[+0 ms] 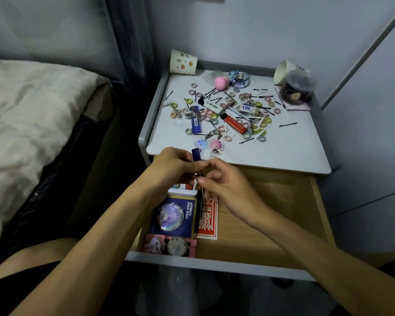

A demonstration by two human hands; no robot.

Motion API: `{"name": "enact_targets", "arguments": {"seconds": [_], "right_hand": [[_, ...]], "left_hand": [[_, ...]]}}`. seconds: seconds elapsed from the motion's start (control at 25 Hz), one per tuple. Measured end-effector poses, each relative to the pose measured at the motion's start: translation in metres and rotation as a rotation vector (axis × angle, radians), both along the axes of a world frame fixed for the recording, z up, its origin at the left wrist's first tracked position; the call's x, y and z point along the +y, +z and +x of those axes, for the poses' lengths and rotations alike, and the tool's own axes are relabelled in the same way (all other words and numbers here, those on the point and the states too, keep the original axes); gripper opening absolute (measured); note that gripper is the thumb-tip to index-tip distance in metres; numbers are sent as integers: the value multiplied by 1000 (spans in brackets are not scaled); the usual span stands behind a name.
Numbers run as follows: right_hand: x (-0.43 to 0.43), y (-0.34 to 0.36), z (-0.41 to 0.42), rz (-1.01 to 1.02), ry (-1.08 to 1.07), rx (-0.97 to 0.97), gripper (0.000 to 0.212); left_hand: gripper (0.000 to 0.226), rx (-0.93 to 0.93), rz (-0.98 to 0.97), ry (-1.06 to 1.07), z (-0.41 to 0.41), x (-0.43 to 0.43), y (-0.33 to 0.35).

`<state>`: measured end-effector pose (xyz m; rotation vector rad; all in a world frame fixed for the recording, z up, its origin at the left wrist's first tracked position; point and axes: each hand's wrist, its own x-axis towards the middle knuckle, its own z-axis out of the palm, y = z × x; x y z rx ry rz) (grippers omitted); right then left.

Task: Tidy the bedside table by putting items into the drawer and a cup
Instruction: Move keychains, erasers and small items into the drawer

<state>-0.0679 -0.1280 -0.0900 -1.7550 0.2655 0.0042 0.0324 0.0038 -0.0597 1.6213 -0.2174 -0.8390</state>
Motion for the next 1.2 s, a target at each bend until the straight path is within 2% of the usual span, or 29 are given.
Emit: {"name": "enact_targets", "arguments": {"seconds": [0.08,0.16,0.28,0.32,0.36,0.52,0.8,1.2], "right_hand": [[3,-2,0,-16,-40,-23,22],[0,-6,-5,-45,-48,26,19],[-8,-27,-21,-151,18,263,24],[-10,-39,-26,-162,20,346,26],[-12,-52,-28,-171,1,403,28],[-18,-91,-5,-221,-132,430,30],[-13,-121,34,-391,-237,354,14],[-11,-126,33,-541,-218,292,27]], "left_hand": [[41,-59,54,-23,-2,-3,-2],[34,-273,225,-54,-4,-2,-6],[37,-814,828,-92,2,12,-21],[36,-918,974,-114,5,18,-25],[34,-933,1055,-147,7,24,-29],[30,-780,1067,-280,8,21,-38],[31,-888,1098,-353,14,21,-37],[29,-910,1090,-376,19,20,-38]]}}
